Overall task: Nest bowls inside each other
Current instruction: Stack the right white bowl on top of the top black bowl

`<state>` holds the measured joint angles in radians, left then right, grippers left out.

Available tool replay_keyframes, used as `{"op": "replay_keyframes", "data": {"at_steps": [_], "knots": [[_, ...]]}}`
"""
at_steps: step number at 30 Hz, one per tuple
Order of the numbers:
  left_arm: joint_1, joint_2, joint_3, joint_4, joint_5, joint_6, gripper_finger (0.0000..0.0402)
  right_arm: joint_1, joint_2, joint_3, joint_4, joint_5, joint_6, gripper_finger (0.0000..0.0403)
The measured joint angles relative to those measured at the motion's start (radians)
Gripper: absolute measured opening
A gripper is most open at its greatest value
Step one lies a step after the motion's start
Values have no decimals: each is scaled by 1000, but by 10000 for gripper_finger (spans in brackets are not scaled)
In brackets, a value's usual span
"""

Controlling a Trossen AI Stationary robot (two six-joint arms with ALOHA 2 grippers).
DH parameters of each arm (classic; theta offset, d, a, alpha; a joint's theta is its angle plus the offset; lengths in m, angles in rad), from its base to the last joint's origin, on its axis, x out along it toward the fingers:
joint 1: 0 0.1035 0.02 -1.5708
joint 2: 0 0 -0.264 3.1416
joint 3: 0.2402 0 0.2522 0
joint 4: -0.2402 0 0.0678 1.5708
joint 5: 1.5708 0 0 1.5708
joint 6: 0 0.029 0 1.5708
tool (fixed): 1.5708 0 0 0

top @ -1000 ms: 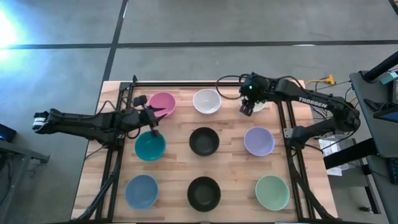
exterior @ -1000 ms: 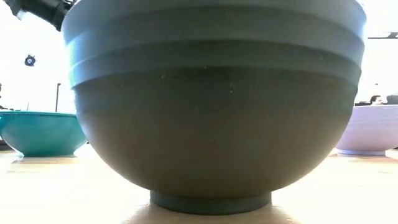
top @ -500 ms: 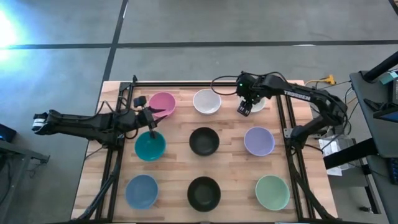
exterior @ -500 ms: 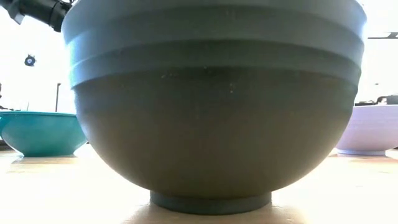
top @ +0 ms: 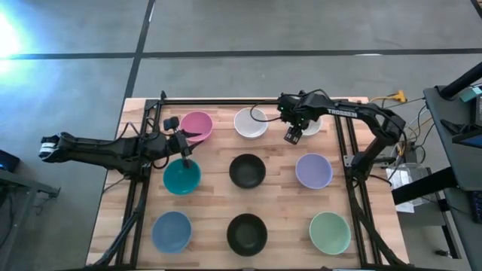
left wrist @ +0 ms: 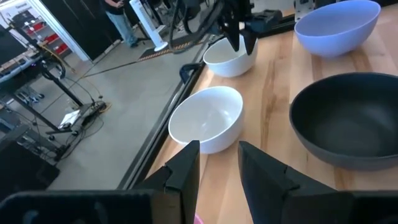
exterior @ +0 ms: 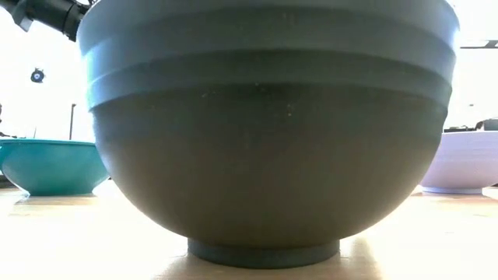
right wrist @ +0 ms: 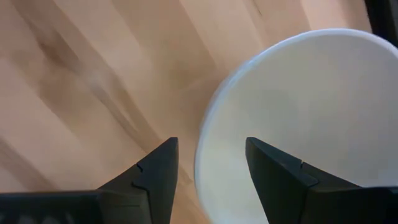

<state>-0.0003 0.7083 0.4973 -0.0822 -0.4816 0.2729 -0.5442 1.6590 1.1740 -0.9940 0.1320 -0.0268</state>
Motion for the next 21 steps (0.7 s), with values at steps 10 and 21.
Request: {"op": "replay_keyframes", "data": {"at_steps": [10,21], "knots": [[0,5,0,-2,0,-2,95,0,63,0,-38,-1,-32,174],[0,4,0,0,2,-4,95,0,75,-4,-57,-9,-53,19]]}}
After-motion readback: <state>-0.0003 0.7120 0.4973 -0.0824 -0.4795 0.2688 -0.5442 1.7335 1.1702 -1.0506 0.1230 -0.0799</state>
